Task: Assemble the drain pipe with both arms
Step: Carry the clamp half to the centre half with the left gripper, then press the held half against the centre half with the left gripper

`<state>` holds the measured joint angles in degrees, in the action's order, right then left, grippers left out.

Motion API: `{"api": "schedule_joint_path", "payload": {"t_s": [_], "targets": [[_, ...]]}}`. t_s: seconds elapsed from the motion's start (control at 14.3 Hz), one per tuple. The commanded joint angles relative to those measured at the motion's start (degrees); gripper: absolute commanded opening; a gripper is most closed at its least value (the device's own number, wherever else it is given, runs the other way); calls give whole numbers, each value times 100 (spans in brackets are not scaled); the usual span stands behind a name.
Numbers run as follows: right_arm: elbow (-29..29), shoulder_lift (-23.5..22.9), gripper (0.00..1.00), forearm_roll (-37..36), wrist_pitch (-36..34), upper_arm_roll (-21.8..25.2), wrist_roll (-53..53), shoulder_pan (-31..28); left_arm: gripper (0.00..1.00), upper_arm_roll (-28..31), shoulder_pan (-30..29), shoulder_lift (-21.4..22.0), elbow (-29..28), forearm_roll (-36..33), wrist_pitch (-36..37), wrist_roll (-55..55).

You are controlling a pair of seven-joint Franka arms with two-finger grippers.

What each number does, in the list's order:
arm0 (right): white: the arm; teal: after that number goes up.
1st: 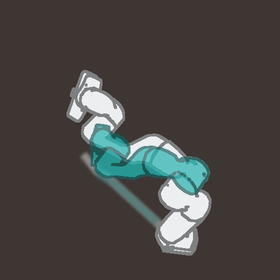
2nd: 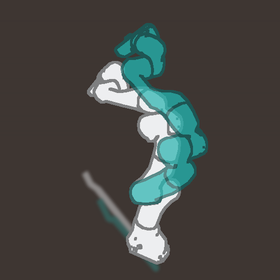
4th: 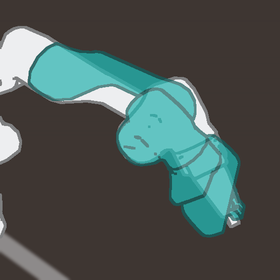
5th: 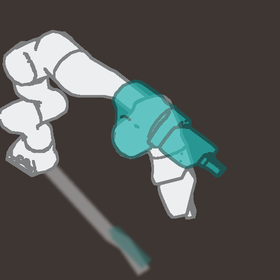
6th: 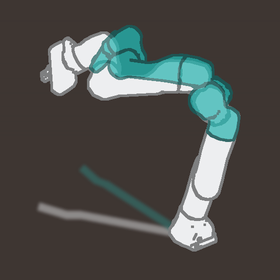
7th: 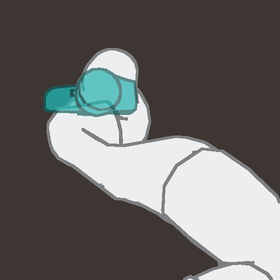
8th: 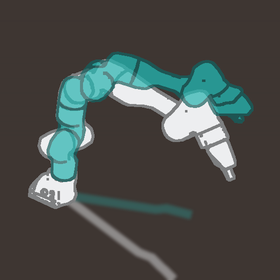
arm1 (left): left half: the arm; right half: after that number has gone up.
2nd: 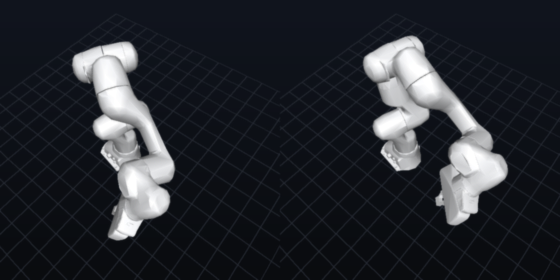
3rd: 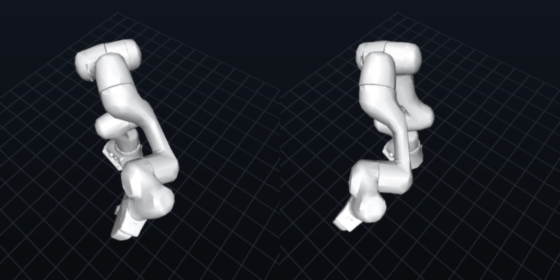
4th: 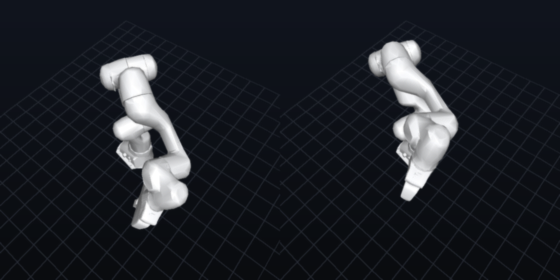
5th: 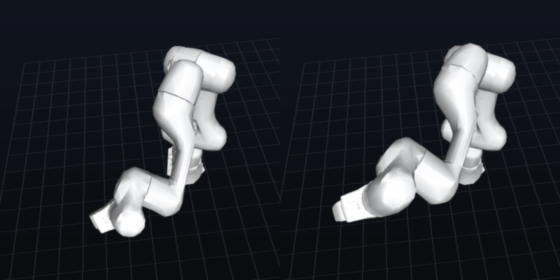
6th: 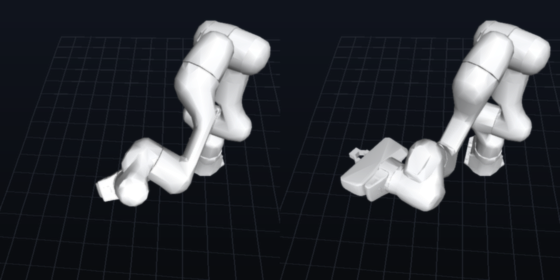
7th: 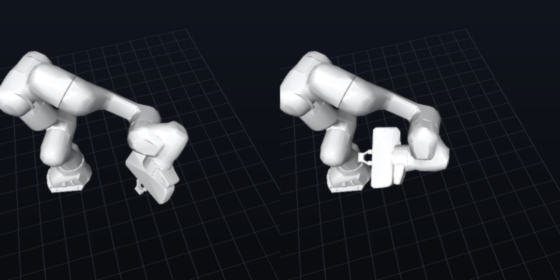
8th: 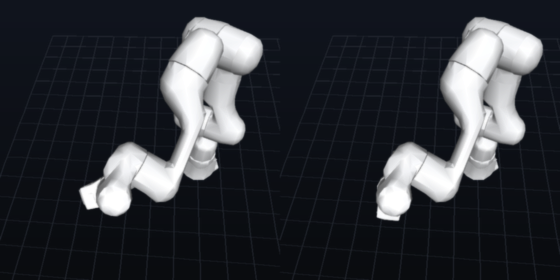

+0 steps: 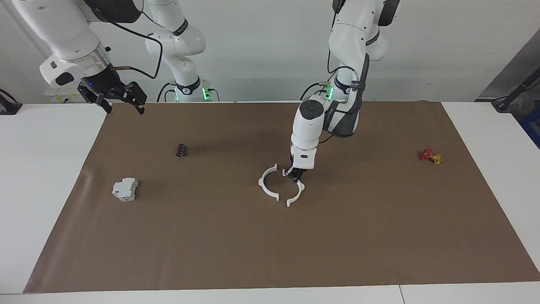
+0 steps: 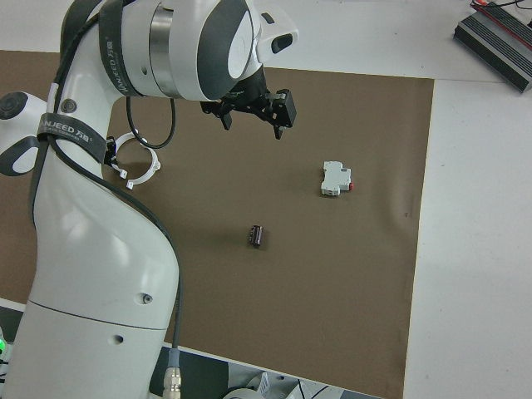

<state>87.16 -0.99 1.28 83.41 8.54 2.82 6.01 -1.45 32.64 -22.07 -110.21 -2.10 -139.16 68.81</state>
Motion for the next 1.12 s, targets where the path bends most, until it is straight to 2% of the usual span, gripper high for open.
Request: {"api": "schedule_joint_path", "payload": {"t_s": [0.0, 1.05], "targets": [[108, 82, 100, 92, 26, 17, 17, 6, 0, 84, 154, 53, -176, -133, -32, 123], [99, 82, 100, 92, 26, 17, 17, 6, 0, 101, 330, 142, -194, -476, 574, 263]]}}
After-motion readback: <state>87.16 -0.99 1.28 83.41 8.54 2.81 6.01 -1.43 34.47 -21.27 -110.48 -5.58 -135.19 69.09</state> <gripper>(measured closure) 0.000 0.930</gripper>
